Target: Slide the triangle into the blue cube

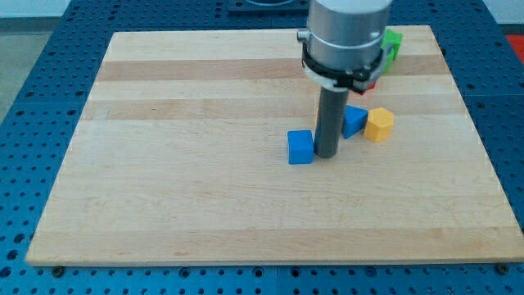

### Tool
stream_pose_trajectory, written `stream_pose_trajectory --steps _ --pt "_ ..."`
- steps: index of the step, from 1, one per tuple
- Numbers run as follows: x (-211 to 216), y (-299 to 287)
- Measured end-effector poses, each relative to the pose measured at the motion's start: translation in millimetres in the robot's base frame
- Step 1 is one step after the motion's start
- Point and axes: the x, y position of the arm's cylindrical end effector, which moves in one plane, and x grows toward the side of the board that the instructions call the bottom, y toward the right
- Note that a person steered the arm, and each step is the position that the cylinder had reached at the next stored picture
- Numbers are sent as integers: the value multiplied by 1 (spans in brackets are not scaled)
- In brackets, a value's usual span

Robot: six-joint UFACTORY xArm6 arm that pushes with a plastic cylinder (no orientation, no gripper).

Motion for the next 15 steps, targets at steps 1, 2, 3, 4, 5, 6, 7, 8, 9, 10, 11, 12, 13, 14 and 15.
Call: stream_pose_trajectory --steps 1,2,3,4,5,6,7,8,9,10,11,12,13,14,15 --pt "14 42" --pt "8 102" --pt "8 137" --pt "-10 140" --pt "-23 134" --pt "-24 117" --pt "-25 103" --pt "-31 90" --pt "-42 87" --pt "-42 88" --pt "-38 124" --pt "-48 146" --pt "-76 138" --pt "-76 129" --pt "-76 117"
